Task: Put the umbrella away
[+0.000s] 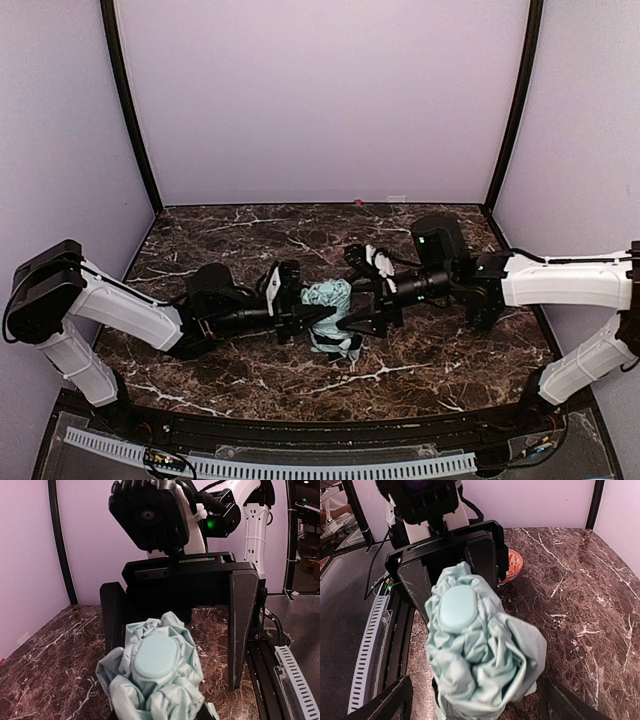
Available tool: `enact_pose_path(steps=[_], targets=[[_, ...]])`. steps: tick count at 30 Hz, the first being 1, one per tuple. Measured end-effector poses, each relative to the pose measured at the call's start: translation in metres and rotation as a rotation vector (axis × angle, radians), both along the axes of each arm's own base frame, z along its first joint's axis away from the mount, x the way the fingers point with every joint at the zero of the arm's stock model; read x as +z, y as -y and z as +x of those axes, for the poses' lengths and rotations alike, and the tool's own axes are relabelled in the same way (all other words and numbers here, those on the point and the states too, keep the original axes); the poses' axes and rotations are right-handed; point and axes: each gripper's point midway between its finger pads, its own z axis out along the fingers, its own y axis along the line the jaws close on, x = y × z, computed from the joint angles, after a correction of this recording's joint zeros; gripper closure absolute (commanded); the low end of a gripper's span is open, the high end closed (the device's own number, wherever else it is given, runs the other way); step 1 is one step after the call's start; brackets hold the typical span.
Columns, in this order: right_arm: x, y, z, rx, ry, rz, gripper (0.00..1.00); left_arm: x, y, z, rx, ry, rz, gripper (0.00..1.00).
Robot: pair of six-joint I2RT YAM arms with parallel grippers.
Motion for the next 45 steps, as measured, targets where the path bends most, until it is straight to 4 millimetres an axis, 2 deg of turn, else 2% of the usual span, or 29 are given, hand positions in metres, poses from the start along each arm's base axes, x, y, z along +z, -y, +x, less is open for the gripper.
enact_pose_path(steps=[2,5,6,10,14,16,18,20,21,23,24,26,28,31,35,38,42,45], targets=[[-0.012,-0.007,0.004,0.003,-0.018,-0.021,0.28,-0.008,0.001,0.002,0.005,-0.010,0.015,0.91],[-0.032,-0.014,0.010,0.006,-0.032,-0.055,0.54,-0.020,0.003,0.005,0.018,-0.017,0.024,0.91],[-0.040,-0.016,0.012,0.005,-0.043,-0.069,0.59,-0.024,0.002,0.006,0.022,-0.019,0.028,0.91],[-0.063,-0.021,0.014,0.011,-0.067,-0.105,0.69,-0.050,-0.004,0.011,0.047,-0.038,0.049,0.89],[-0.078,-0.030,0.015,0.024,-0.069,-0.108,0.77,-0.065,-0.015,0.014,0.068,-0.054,0.022,0.86],[-0.080,-0.034,0.015,0.029,-0.062,-0.099,0.85,-0.065,-0.021,0.016,0.078,-0.066,0.006,0.84],[-0.080,-0.035,0.017,0.024,-0.056,-0.094,0.92,-0.065,-0.021,0.021,0.083,-0.074,0.006,0.74],[-0.080,-0.034,0.021,0.010,-0.051,-0.097,0.91,-0.064,-0.017,0.025,0.070,-0.082,0.019,0.40],[-0.080,-0.032,0.025,-0.001,-0.047,-0.099,0.91,-0.064,-0.014,0.029,0.065,-0.084,0.029,0.26],[-0.082,-0.029,0.030,-0.024,-0.046,-0.110,0.93,-0.064,-0.015,0.041,0.101,-0.089,0.038,0.08],[-0.082,-0.029,0.031,-0.026,-0.043,-0.113,0.93,-0.065,-0.018,0.048,0.125,-0.095,0.038,0.02],[-0.081,-0.028,0.031,-0.028,-0.040,-0.116,0.93,-0.064,-0.025,0.052,0.156,-0.101,0.033,0.01],[-0.080,-0.027,0.030,-0.029,-0.036,-0.119,0.93,-0.059,-0.032,0.048,0.164,-0.103,0.026,0.01],[-0.076,-0.016,0.035,-0.058,-0.046,-0.138,0.94,-0.030,-0.044,0.042,0.179,-0.068,-0.023,0.01],[-0.053,-0.003,0.041,-0.090,-0.042,-0.139,0.95,0.029,-0.059,0.036,0.208,0.019,-0.121,0.01],[-0.013,-0.002,0.045,-0.098,0.008,-0.091,0.94,0.062,-0.071,0.032,0.234,0.077,-0.172,0.01],[0.051,-0.002,0.047,-0.106,0.090,0.006,0.94,0.080,-0.086,0.031,0.291,0.115,-0.172,0.01],[0.096,0.002,0.047,-0.117,0.145,0.080,0.93,0.081,-0.093,0.034,0.333,0.125,-0.149,0.01]])
